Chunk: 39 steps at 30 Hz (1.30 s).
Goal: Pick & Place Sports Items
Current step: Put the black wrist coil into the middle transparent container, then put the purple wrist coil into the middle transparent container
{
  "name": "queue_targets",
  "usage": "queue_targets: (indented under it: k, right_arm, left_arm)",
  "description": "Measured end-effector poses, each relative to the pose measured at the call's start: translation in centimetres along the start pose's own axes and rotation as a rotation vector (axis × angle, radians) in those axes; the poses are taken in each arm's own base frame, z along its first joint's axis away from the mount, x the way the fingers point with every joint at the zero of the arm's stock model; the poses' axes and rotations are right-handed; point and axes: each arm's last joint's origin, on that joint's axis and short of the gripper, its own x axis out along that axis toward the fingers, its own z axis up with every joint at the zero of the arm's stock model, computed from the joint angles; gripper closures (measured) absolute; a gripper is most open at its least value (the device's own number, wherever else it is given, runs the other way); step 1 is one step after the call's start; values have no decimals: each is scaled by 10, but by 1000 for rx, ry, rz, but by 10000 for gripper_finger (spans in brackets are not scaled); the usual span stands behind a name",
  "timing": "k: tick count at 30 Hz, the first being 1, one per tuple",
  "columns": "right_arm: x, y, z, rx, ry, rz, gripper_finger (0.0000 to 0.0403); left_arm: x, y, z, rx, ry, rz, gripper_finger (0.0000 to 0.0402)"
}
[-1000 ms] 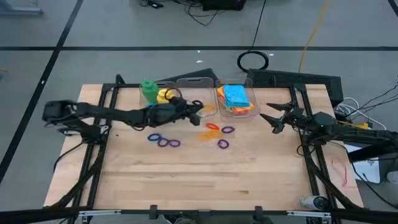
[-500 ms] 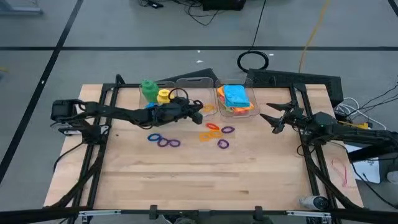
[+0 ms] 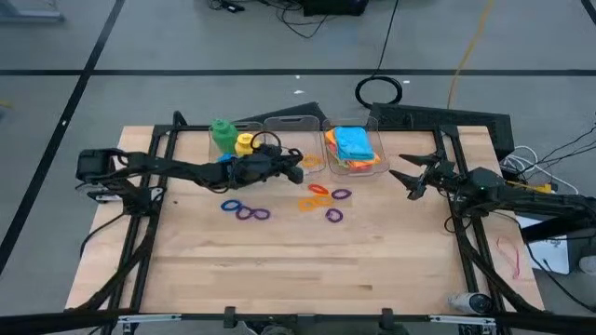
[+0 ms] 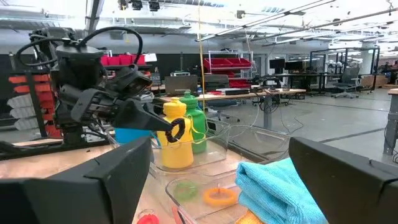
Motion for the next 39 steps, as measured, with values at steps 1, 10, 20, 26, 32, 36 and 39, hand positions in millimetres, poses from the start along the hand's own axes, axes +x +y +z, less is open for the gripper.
queue_targets:
  k: [1, 10, 20, 26, 32, 36, 39]
  right_arm:
    - [0, 0, 0, 0, 0, 0, 112]
    - [0, 0, 0, 0, 1, 0, 112]
    - [0, 0, 0, 0, 1, 0, 112]
    - [0, 0, 0, 0, 1, 0, 112]
    - [0, 0, 0, 0, 0, 0, 112]
    - [0, 0, 0, 0, 0, 0, 112]
    - [0, 0, 0, 0, 0, 0, 112]
  left_arm:
    - [0, 0, 0, 0, 0, 0, 380]
    - [0, 0, 0, 14, 0, 0, 299]
    - [-2, -3, 0, 142, 25, -50, 186]
    - [-33, -23, 14, 251, 28, -171, 178]
    - [-89, -37, 13, 324, 200, -220, 197]
    - [-121, -37, -2, 284, 397, -191, 214]
    - [-138, -34, -18, 249, 538, -122, 226]
